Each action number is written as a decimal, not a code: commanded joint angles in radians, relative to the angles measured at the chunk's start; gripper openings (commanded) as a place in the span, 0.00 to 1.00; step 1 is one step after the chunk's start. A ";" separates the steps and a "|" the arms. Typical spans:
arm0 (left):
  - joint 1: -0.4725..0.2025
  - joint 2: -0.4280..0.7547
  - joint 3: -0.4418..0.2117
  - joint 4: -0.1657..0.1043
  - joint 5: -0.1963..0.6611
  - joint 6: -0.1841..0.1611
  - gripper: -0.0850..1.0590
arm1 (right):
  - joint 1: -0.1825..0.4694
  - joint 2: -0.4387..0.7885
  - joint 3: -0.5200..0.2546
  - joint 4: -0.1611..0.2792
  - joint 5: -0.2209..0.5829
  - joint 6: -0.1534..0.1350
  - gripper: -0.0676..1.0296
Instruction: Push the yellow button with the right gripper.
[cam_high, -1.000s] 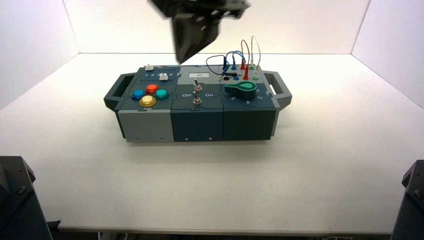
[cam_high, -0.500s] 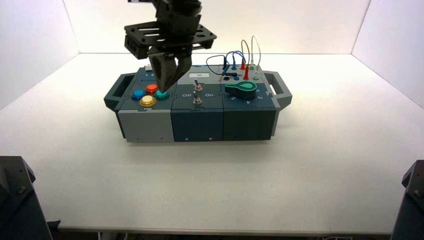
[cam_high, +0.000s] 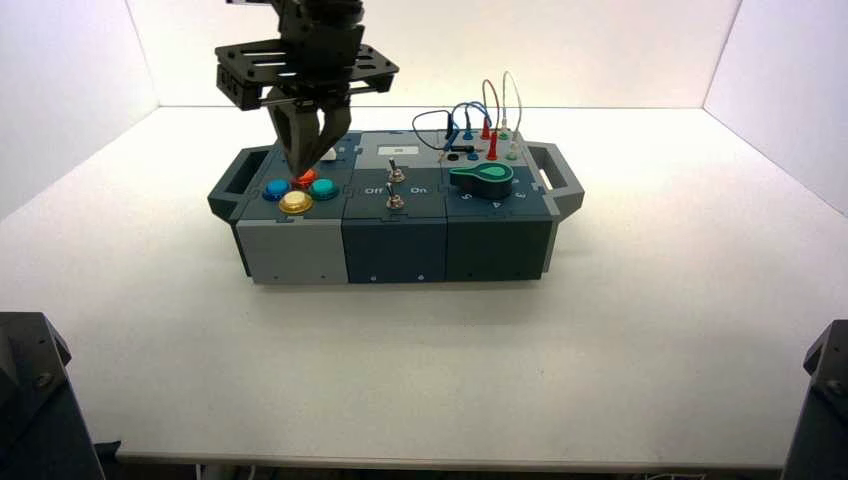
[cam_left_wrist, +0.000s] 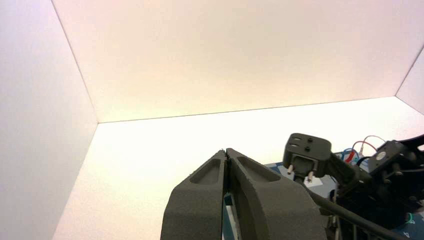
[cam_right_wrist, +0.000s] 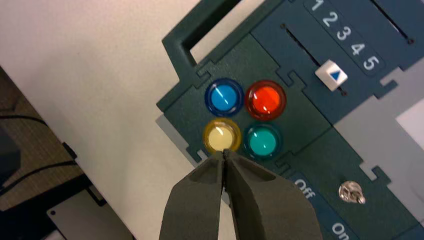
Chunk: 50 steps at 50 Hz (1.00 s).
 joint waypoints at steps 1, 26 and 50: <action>0.005 0.006 -0.035 0.000 -0.006 -0.002 0.05 | 0.012 -0.006 -0.043 0.005 0.008 -0.002 0.04; 0.005 0.002 -0.035 0.000 -0.006 0.000 0.05 | 0.012 0.043 -0.077 0.015 0.023 -0.002 0.04; 0.005 -0.005 -0.035 0.000 -0.006 0.000 0.05 | 0.012 0.087 -0.075 0.035 0.023 -0.002 0.04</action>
